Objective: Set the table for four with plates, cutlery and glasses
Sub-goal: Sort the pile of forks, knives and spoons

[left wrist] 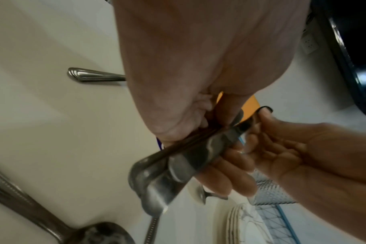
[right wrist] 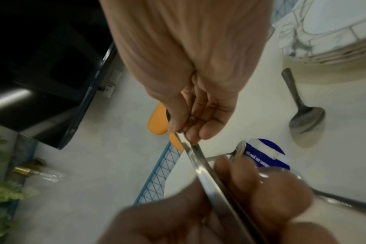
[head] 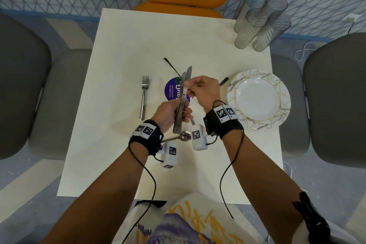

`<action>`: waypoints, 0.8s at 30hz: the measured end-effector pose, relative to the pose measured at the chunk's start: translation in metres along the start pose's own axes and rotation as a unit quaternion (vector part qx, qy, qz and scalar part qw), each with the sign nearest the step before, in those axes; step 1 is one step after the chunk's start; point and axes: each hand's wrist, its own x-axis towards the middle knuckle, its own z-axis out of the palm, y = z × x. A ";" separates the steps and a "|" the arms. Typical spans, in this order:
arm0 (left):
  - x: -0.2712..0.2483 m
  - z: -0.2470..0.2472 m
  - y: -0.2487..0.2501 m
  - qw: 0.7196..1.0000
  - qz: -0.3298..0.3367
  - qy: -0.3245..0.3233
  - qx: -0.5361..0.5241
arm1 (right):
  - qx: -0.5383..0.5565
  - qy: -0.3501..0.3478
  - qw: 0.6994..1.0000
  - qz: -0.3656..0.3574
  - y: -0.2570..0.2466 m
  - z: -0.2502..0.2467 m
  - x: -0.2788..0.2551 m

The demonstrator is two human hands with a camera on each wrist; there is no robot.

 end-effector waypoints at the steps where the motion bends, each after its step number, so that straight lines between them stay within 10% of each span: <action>1: 0.000 0.001 0.001 1.000 0.004 0.006 -0.001 | 0.003 0.006 1.000 0.001 0.001 0.001 0.000; 24: -0.007 -0.016 0.008 0.998 -0.040 0.041 -0.024 | -0.097 -0.084 0.990 -0.055 -0.007 0.015 0.005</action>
